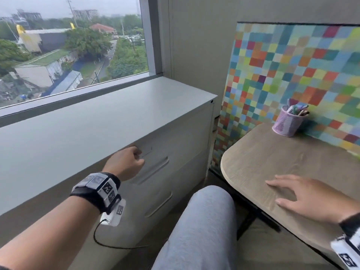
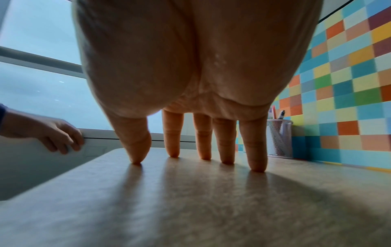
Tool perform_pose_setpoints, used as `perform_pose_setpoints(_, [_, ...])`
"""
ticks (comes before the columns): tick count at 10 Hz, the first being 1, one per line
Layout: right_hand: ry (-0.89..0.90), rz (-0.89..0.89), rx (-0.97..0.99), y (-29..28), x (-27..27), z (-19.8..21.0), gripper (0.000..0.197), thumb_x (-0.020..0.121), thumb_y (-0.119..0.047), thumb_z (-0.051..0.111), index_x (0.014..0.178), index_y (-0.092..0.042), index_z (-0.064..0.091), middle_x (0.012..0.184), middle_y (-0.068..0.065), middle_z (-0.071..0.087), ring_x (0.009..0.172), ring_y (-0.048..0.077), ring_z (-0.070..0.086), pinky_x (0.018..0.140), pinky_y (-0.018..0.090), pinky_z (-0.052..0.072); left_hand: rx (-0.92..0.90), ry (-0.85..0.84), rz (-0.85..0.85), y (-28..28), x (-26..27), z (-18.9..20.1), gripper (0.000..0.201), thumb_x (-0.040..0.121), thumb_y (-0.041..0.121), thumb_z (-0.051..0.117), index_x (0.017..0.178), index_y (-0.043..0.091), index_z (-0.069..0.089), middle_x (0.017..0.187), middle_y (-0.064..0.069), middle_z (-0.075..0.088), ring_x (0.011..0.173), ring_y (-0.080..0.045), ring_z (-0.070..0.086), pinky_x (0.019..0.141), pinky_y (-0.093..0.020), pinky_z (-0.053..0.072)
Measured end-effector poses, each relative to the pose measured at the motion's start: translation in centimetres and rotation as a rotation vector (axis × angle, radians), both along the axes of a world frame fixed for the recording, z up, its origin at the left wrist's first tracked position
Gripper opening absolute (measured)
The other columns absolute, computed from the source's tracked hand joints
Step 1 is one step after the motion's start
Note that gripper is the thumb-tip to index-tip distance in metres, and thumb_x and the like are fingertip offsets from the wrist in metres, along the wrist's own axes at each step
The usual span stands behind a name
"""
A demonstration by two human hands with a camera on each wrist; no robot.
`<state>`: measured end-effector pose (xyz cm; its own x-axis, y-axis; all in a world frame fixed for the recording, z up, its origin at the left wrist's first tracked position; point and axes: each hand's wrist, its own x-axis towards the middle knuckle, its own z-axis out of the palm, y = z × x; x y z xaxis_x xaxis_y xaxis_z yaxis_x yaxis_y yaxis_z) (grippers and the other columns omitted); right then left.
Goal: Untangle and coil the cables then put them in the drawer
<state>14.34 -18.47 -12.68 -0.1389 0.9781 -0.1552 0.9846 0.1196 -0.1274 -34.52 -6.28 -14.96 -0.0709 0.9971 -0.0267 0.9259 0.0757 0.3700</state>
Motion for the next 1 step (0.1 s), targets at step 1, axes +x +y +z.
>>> perform_pose_setpoints(1, [0.016, -0.052, -0.047, 0.28, -0.23, 0.90, 0.057, 0.093, -0.054, 0.066, 0.147, -0.048, 0.049, 0.159, -0.019, 0.041, 0.143, 0.006, 0.044, 0.117, 0.025, 0.033, 0.091, -0.010, -0.105, 0.37, 2.36, 2.80, 0.040, 0.093, 0.039, 0.062, 0.131, 0.027, 0.065, 0.130, 0.005, 0.070, 0.120, -0.023, 0.063, 0.102, -0.036, 0.048])
